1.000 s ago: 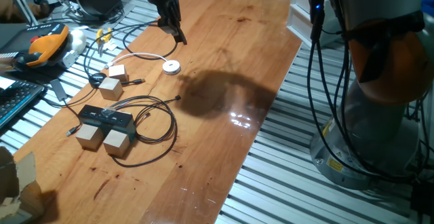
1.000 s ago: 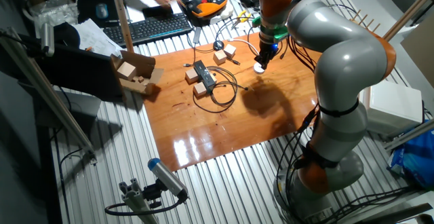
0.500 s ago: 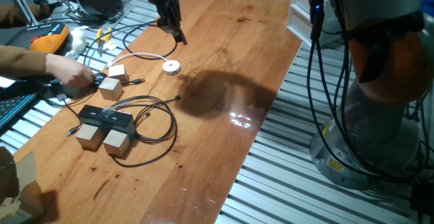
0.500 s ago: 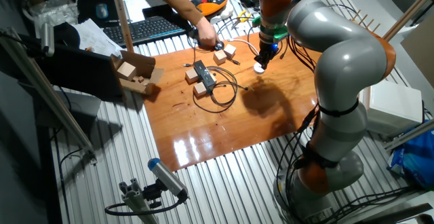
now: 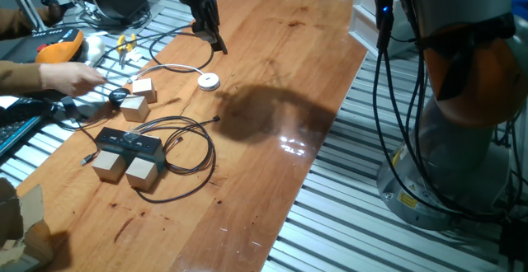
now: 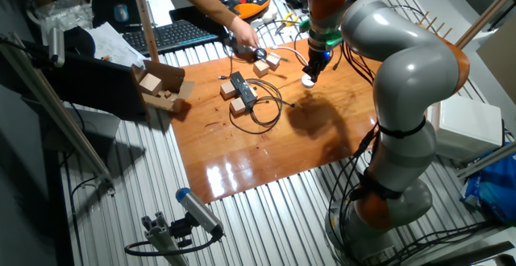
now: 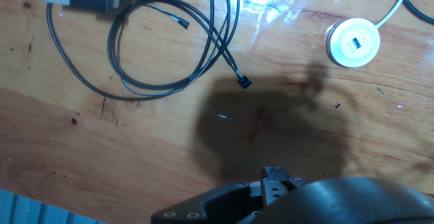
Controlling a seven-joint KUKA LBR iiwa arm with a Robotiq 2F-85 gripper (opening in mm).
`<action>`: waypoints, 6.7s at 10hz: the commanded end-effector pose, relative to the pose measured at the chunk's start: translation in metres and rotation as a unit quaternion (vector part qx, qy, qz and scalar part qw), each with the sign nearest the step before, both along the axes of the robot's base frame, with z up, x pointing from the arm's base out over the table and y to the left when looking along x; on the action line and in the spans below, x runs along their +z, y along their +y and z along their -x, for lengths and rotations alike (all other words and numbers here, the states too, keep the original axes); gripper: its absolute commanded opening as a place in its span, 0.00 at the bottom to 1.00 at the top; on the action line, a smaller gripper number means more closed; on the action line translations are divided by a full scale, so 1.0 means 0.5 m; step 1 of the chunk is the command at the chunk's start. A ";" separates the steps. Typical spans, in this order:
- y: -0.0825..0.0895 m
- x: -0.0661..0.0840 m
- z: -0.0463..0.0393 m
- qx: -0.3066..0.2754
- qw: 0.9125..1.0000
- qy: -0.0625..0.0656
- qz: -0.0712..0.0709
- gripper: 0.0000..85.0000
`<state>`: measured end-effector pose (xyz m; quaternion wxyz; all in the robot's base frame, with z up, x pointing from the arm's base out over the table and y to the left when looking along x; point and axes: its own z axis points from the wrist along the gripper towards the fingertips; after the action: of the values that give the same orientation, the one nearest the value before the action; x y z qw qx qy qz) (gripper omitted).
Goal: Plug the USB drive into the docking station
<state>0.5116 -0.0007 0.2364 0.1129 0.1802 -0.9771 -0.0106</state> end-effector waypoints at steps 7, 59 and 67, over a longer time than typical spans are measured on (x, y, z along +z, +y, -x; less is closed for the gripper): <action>0.000 0.000 0.000 -0.019 1.000 -0.003 0.004 0.00; 0.000 0.000 0.000 -0.006 1.000 -0.003 0.001 0.00; -0.010 0.029 -0.006 -0.056 0.996 -0.040 -0.060 0.00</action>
<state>0.5146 -0.0058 0.2503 0.0609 0.1318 -0.9869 -0.0699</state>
